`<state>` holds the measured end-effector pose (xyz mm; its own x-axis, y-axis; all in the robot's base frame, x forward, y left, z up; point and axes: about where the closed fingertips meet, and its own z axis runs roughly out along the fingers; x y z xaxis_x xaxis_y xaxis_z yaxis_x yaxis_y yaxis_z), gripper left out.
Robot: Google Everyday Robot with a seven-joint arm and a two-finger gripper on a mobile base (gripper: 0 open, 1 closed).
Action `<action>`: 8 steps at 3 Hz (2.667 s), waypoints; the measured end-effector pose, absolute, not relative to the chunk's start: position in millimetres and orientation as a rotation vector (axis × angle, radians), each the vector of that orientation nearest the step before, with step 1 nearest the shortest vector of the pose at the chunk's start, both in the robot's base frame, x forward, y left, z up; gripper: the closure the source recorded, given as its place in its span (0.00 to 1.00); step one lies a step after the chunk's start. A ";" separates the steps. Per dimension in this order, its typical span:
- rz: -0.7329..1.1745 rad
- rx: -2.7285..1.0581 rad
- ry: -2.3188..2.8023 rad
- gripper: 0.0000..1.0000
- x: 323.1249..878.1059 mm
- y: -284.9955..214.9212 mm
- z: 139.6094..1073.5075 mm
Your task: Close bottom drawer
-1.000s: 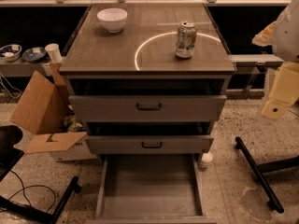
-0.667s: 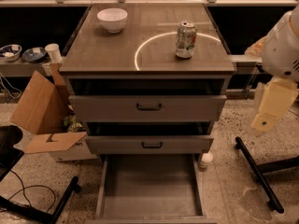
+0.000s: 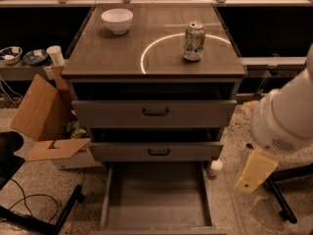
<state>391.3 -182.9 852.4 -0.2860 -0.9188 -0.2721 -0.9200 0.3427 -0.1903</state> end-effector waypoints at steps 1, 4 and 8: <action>-0.001 -1.644 2.329 0.00 383.0 -176.0 778.0; 0.085 -1.657 2.494 0.00 354.4 -192.3 651.2; 0.290 -1.619 2.633 0.46 332.0 -257.6 368.0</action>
Offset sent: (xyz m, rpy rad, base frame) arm -0.0537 0.0004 -0.2752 -0.1303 0.2477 -0.0247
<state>332.0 -257.6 368.0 -0.4552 -0.8810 -0.1290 -0.8879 0.4384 0.1390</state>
